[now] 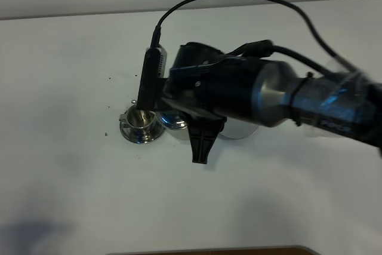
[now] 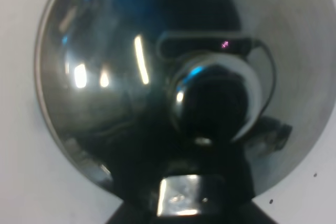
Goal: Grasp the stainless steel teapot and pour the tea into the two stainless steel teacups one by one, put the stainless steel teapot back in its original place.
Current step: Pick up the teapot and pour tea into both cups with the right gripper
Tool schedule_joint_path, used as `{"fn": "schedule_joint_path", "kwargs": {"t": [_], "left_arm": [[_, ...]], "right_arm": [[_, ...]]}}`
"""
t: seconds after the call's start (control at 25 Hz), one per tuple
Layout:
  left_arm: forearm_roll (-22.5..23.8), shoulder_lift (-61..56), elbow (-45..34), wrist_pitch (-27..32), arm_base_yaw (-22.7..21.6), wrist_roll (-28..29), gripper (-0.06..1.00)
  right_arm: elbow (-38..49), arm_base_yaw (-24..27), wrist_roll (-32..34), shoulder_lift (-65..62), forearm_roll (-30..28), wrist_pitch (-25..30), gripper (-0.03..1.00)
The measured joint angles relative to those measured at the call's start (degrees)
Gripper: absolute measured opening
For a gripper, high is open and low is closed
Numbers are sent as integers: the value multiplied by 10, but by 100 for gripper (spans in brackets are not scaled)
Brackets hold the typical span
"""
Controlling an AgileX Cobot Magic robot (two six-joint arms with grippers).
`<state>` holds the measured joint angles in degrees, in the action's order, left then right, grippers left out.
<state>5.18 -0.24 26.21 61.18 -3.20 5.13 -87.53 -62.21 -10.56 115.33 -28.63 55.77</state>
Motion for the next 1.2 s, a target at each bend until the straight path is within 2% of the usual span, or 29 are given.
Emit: {"fn": "schedule_joint_path", "kwargs": {"t": [0.2,0.6,1.2], "left_arm": [[0,0,0,0,0,1,43],[0,0,0,0,0,1,43],[0,0,0,0,0,1,43]], "right_arm": [[-67,-11,-2,48,-22,58,19],[-79,-25,-21,75,-75,104,19],[-81,-42,-40,92,-124,112,19]]}}
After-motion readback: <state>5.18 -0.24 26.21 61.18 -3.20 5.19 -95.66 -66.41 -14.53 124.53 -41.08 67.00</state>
